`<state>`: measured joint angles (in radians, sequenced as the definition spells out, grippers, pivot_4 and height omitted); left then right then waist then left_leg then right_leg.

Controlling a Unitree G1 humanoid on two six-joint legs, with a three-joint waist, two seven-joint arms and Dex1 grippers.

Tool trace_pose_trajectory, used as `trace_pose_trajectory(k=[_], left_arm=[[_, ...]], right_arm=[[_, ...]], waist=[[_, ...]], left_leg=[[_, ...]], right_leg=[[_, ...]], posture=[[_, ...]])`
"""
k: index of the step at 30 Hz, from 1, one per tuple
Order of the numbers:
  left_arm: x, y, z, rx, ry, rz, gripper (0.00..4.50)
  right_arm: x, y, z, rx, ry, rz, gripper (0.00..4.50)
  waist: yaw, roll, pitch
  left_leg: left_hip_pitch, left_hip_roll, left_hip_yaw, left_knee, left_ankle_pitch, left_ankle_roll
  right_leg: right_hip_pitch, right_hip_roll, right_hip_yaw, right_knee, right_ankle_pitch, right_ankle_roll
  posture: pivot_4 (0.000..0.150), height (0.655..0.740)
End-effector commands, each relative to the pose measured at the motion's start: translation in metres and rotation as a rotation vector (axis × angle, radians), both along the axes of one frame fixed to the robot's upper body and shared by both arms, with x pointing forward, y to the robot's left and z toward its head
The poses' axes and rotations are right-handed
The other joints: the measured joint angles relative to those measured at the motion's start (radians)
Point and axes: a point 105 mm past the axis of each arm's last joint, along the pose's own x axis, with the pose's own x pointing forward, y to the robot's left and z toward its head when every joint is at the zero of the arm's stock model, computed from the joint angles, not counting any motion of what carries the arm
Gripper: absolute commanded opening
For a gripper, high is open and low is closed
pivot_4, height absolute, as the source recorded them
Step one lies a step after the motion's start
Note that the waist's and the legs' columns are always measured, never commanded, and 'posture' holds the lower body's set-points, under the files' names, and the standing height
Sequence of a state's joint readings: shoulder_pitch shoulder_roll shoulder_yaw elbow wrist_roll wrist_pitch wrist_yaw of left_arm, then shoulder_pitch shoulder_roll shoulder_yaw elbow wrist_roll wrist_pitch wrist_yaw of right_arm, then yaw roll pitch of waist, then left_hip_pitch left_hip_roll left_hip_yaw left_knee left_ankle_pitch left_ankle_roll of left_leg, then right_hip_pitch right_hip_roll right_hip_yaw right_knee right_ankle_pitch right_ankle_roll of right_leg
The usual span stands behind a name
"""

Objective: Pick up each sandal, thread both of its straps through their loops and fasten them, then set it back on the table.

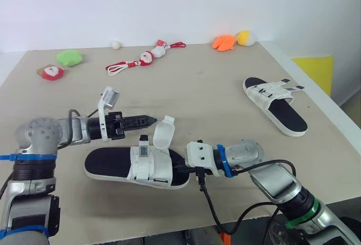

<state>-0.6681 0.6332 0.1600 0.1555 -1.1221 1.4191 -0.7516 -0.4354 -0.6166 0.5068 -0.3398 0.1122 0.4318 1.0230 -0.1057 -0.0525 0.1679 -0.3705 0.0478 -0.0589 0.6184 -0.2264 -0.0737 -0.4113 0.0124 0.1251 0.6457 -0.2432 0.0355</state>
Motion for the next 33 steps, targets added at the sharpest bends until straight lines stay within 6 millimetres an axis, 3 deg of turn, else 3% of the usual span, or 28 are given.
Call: trace_pose_trajectory(k=[1, 11, 16, 25, 29, 33], left_arm=[[0.003, -0.009, 0.005, -0.030, 0.042, -0.034, 4.44], [0.026, -0.022, -0.010, -0.105, 0.235, 0.013, 4.44], [0.037, -0.030, -0.006, -0.187, 0.283, 0.035, 4.44], [0.035, -0.049, -0.002, -0.206, 0.295, -0.014, 4.44], [0.037, -0.041, -0.001, -0.196, 0.279, 0.020, 4.44], [0.042, -0.019, -0.001, -0.175, 0.261, 0.099, 4.44]], right_arm=[[0.014, -0.026, -0.042, -0.153, 0.091, -0.168, 0.00], [0.013, -0.026, -0.043, -0.140, 0.089, -0.185, 0.00], [0.012, -0.026, -0.043, -0.136, 0.089, -0.195, 0.00], [0.013, -0.028, -0.042, -0.137, 0.083, -0.200, 0.00], [0.012, -0.029, -0.041, -0.134, 0.086, -0.207, 0.00], [0.010, -0.029, -0.043, -0.135, 0.089, -0.208, 0.00]], waist=[[0.000, 0.000, 0.000], [0.000, 0.000, 0.000], [0.000, 0.000, 0.000], [0.000, 0.000, 0.000], [0.000, 0.000, 0.000], [-0.001, 0.000, 0.000]], left_leg=[[0.000, 0.000, 0.000, 0.000, 0.000, 0.000], [0.001, 0.000, -0.002, 0.000, 0.000, 0.000], [0.001, -0.001, -0.003, 0.000, 0.000, 0.000], [0.001, -0.001, -0.004, 0.000, 0.000, 0.000], [0.001, -0.001, -0.004, 0.000, 0.001, -0.001], [0.001, -0.002, -0.004, 0.000, 0.001, -0.002]], right_leg=[[0.000, 0.000, 0.000, 0.000, 0.000, 0.000], [0.001, 0.000, -0.001, 0.000, 0.001, 0.002], [0.001, 0.000, -0.001, 0.000, 0.002, 0.003], [0.001, 0.000, -0.001, 0.000, 0.004, 0.007], [0.001, 0.000, -0.002, 0.000, 0.004, 0.007], [0.001, 0.000, -0.001, 0.000, 0.004, 0.007]], posture=[[0.150, 0.7400], [0.150, 0.7400], [0.150, 0.7400], [0.150, 0.7400], [0.150, 0.7400], [0.150, 0.7400]])
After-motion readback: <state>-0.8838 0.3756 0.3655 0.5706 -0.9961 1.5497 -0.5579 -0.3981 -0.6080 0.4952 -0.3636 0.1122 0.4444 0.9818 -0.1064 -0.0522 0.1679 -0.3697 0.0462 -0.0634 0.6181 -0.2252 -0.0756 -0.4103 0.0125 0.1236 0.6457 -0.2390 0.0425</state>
